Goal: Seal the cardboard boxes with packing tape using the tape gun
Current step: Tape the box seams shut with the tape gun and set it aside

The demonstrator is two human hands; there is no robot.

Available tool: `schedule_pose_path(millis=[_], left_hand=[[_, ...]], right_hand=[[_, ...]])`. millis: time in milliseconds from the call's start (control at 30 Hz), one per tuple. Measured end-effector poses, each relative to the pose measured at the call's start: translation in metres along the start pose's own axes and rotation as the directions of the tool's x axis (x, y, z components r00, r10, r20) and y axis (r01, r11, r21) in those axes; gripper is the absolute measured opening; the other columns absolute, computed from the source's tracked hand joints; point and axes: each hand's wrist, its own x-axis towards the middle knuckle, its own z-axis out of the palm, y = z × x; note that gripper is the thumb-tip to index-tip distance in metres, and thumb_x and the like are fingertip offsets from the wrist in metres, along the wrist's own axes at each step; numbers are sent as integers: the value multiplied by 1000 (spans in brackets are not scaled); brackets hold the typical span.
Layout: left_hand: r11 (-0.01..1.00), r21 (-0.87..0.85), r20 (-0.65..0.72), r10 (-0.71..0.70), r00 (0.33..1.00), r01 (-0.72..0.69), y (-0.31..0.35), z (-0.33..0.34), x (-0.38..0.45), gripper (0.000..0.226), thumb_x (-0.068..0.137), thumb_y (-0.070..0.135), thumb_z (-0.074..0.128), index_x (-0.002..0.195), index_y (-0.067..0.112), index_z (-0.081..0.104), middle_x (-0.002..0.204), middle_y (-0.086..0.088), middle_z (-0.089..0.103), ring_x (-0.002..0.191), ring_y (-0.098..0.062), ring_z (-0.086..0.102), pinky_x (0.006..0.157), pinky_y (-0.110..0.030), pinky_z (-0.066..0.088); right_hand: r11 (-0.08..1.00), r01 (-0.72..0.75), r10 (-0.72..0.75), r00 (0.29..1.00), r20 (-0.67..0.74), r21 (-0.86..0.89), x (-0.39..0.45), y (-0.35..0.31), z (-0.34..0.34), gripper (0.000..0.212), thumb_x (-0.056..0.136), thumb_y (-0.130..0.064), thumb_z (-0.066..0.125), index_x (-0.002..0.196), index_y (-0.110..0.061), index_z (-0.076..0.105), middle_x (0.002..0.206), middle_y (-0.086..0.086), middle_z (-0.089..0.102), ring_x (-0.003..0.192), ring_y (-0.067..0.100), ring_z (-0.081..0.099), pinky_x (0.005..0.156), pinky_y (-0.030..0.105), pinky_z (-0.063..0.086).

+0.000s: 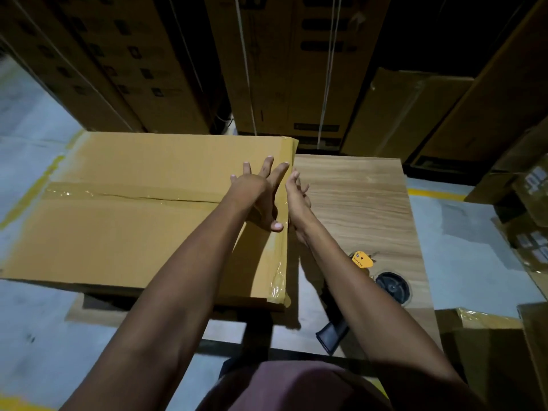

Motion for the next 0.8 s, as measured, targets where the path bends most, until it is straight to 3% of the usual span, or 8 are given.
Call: schedule_pose_path(millis=[267,400,467,533,733,800], left_hand=[[1000,19,5,-14,1000,14,0,3,2,159,58,54,94,148,41,-36,156,5,-46,148,-45,-28,119,-67,15],[999,41,6,-31,999,31,2,2,1,159,59,54,94,147,42,-38,155,5,-47,148,-44,-27,118,-67,14],[998,53,16,-47,999,46,5,1,0,158,60,53,93,146,42,-39,155,4,-48,148,-44,-27,118,-66,14],[997,50,22,-58,998,57,6,0,0,158,61,51,93,145,42,-40,154,4,-48,148,-45,-28,118,-66,14],[996,62,37,-70,997,67,7,-2,-1,157,63,50,93,143,41,-42,153,4,-50,147,-44,-28,118,-66,13],[996,54,46,-75,996,73,7,-2,-1,157,63,50,93,144,39,-42,152,4,-51,147,-44,-29,119,-65,13]], right_hand=[[999,33,-33,999,6,29,-11,0,-10,57,102,-70,8,158,-57,6,171,1,-22,158,27,-19,120,67,-7],[996,10,-11,1000,8,89,17,-14,-17,70,96,-80,10,160,-52,4,169,1,-28,157,28,-22,122,70,1],[994,-19,20,1000,-9,112,33,-26,-21,88,90,-86,10,164,-41,-5,170,4,-25,157,29,-21,122,67,1],[990,-28,30,999,-16,141,48,-43,-25,91,94,-82,10,164,-30,-12,170,4,-24,157,29,-21,123,63,0],[985,-28,26,1000,11,173,87,-82,-24,79,98,-76,4,165,-36,18,168,-1,-31,155,31,-27,121,63,-10],[983,-51,54,998,-13,175,89,-88,-16,76,101,-73,9,165,-34,19,170,-1,-26,157,31,-21,122,64,-4]])
